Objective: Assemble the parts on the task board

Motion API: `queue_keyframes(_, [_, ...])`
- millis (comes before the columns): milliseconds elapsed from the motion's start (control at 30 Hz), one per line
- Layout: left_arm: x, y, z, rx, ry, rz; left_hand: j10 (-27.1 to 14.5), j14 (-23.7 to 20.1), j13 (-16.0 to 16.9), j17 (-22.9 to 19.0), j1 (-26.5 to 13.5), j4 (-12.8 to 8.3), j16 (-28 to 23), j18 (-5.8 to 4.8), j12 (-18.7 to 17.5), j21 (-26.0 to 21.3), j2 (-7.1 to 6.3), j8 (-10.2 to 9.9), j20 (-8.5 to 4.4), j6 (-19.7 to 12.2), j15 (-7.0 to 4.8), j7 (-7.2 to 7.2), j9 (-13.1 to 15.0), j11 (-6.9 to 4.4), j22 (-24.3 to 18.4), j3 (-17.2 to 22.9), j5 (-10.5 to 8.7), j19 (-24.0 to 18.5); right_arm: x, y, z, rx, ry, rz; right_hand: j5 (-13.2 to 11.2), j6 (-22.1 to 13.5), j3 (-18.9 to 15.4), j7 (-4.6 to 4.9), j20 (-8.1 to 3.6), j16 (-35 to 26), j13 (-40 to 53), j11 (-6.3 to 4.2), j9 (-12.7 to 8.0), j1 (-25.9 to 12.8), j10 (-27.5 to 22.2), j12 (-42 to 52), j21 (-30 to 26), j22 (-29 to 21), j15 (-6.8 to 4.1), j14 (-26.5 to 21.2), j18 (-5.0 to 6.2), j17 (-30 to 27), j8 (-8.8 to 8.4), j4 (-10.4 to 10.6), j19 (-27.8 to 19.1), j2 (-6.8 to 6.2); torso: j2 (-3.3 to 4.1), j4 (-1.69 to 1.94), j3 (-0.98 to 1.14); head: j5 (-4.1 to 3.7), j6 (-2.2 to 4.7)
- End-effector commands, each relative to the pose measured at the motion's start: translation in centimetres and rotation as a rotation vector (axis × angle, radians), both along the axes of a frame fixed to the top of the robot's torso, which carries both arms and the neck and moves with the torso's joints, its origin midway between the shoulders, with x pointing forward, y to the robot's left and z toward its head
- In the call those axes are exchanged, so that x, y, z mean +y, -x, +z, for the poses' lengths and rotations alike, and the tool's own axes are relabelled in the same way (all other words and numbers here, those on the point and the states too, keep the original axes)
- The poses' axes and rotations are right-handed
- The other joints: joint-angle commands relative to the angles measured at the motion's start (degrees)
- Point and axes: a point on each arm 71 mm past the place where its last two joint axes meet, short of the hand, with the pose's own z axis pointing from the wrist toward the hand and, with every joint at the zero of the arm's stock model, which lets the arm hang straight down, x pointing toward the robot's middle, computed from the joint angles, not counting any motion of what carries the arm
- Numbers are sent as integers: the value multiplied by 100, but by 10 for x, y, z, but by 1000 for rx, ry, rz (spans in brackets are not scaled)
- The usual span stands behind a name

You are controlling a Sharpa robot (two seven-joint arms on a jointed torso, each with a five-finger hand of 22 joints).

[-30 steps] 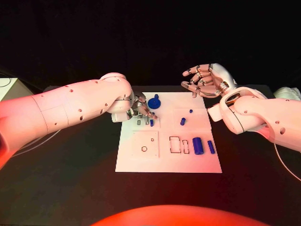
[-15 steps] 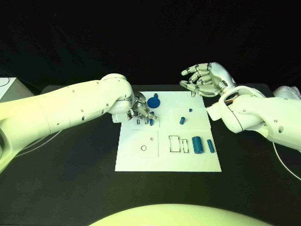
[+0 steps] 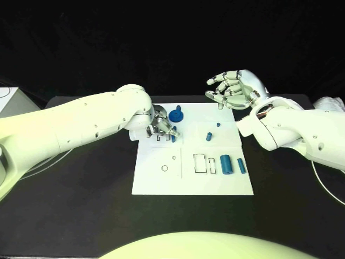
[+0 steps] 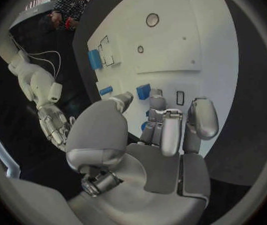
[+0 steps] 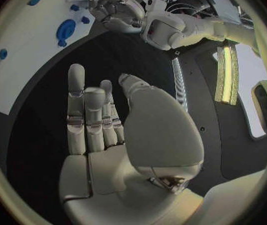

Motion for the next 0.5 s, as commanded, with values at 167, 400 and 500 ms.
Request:
queue_keyframes(167, [-3, 1, -1, 11, 14, 1, -5, 281, 40, 820, 100, -26, -5, 56, 27, 5, 48, 37, 2, -46, -22, -17, 37, -15, 32, 37, 5, -12, 2, 0, 0, -6, 4, 22, 31, -14, 37, 20, 9, -35, -14, 13, -5, -3, -28, -22, -48, -18, -5, -51, 67, -11, 44, 3, -6, -63, -5, 4, 0, -12, -18])
queue_keyframes(400, [-3, 0, -1, 9, 16, 5, 5, 284, 61, 828, 205, -39, 0, 57, 43, 7, 126, 63, -1, -56, -28, -26, 101, -22, 34, 108, 6, -13, 3, 1, 0, -6, 5, 24, 34, -12, 41, 21, 10, -46, -21, 14, -5, -11, -28, -22, -57, -28, -4, -52, 66, -11, 48, 8, -4, -57, -8, 2, -1, -11, -29])
queue_keyframes(500, [-4, 0, -1, 9, 18, 5, 3, 284, 63, 829, 246, -51, 0, 56, 45, 9, 151, 69, -3, -63, -30, -29, 121, -25, 39, 137, 4, -11, 3, 1, 0, -6, 5, 25, 37, -10, 44, 20, 11, -54, -25, 14, -4, -13, -29, -23, -62, -34, -4, -53, 66, -13, 50, 9, -3, -54, -3, 6, -2, -17, -34])
